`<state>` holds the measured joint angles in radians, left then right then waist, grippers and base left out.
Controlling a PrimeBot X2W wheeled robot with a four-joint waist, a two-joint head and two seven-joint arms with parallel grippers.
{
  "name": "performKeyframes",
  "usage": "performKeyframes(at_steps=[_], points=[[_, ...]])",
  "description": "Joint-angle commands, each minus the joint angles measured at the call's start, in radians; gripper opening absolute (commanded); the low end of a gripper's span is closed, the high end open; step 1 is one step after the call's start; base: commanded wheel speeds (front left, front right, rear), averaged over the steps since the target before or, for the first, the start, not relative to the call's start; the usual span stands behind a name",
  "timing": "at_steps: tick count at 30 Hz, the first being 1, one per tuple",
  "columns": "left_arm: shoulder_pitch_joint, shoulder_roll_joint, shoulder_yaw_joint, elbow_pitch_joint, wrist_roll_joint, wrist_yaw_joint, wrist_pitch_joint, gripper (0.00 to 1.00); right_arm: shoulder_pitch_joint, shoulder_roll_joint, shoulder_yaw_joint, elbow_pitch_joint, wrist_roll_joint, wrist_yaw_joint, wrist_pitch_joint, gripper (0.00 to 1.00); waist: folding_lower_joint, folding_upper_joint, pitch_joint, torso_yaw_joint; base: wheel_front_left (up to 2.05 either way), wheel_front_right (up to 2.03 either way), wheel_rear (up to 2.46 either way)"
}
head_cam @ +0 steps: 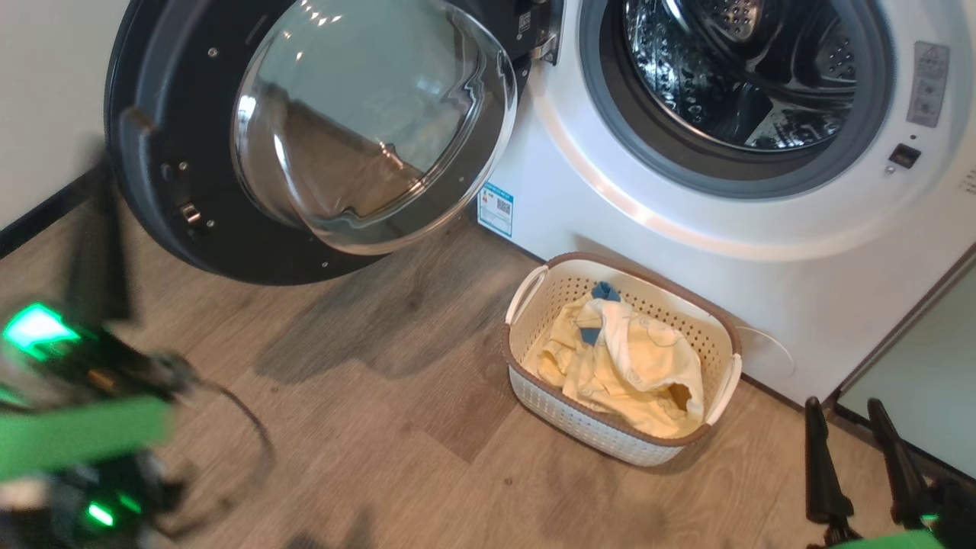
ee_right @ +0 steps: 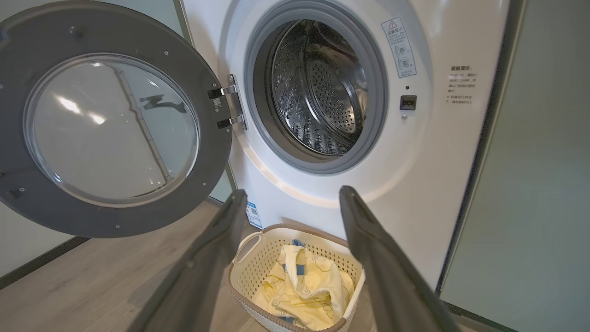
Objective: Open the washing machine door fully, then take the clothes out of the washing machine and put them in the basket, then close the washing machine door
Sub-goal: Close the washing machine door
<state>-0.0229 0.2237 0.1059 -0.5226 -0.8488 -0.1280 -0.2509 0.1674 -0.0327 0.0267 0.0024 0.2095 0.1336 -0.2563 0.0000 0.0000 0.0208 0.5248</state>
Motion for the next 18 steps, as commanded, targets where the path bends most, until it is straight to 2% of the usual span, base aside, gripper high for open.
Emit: performKeyframes(at_steps=[1,4,8,13,18], points=[[-0.096,0.043,0.067,-0.051,-0.043,-0.002,0.012,0.00,-0.068,-0.018,0.022,-0.027,-0.012,-0.003,-0.006,1.00,0.0000,0.0000,0.006,0.003,0.00,0.00,0.00],[-0.211,0.130,0.159,-0.046,-0.147,-0.002,0.050,0.00,-0.082,-0.018,0.028,-0.022,-0.021,-0.003,-0.006,1.00,0.0000,0.0000,0.017,0.007,0.00,0.00,0.00],[-0.403,0.230,0.241,0.069,-0.302,0.017,0.118,0.00,-0.098,-0.018,0.034,-0.015,-0.034,-0.003,-0.006,1.00,0.0000,0.0000,0.026,0.007,0.00,0.00,0.00],[-0.667,0.338,0.263,0.367,-0.462,0.070,0.218,0.00,-0.105,-0.019,0.043,-0.007,-0.045,-0.003,-0.006,1.00,0.0000,0.0000,0.026,0.003,0.00,0.00,0.00],[-0.883,0.416,0.218,0.713,-0.518,0.121,0.310,0.00,-0.092,-0.022,0.042,-0.009,-0.045,-0.003,-0.006,1.00,0.0000,0.0000,0.016,-0.005,0.00,0.00,0.00]])
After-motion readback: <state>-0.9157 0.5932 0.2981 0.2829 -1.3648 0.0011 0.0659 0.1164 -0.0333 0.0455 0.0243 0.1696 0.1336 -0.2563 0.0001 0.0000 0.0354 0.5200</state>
